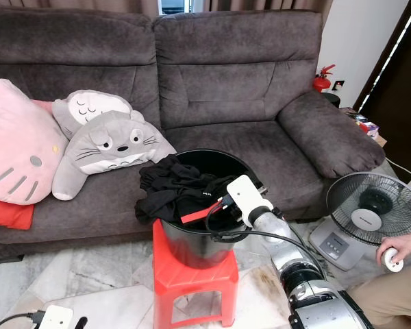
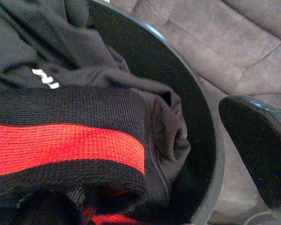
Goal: Hang hanger
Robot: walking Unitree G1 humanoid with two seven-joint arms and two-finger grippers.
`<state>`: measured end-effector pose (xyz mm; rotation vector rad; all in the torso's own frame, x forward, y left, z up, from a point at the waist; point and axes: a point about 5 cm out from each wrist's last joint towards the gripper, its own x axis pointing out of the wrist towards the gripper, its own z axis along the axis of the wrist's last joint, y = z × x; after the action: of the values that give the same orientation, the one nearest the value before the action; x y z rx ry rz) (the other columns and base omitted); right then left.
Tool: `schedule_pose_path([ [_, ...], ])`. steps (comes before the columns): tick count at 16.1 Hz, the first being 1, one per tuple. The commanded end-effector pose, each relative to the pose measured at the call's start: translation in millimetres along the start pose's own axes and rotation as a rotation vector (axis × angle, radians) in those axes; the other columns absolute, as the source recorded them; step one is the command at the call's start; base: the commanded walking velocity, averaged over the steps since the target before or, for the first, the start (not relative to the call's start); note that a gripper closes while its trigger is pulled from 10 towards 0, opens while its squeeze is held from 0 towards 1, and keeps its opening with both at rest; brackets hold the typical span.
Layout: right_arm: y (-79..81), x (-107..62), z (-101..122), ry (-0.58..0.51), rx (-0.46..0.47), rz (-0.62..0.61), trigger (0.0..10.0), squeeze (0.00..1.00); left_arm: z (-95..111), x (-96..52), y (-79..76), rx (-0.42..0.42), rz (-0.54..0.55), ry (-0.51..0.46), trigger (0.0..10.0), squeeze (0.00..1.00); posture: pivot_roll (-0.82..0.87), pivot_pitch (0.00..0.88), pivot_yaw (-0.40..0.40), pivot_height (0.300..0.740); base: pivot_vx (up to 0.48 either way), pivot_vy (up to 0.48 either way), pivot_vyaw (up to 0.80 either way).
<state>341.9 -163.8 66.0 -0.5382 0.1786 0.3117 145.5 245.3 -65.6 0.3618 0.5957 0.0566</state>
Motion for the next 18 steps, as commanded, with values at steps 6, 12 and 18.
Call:
schedule_pose_path([
  [6, -8.3, 3.4, 5.6, -0.008, 0.001, -0.042, 0.0, 0.0, -3.7, -2.7, 1.9, 0.023, 0.006, 0.007, 10.0, 0.0, 0.0, 0.005, -0.056, 0.74, 0.0, 0.0, 0.0],
  [12, -9.3, 4.7, 8.5, -0.018, -0.007, -0.05, 0.0, 0.0, -3.4, -2.1, 2.1, 0.031, 0.016, 0.011, 10.0, 0.0, 0.01, 0.004, -0.062, 0.74, 0.0, 0.0, 0.0],
  [18, -9.3, 4.9, 5.9, 0.005, -0.002, -0.064, 0.0, 0.0, 5.4, 4.2, 9.6, 0.053, 0.033, -0.016, 10.0, 0.0, 0.04, 0.0, -0.076, 0.74, 0.0, 0.0, 0.0],
])
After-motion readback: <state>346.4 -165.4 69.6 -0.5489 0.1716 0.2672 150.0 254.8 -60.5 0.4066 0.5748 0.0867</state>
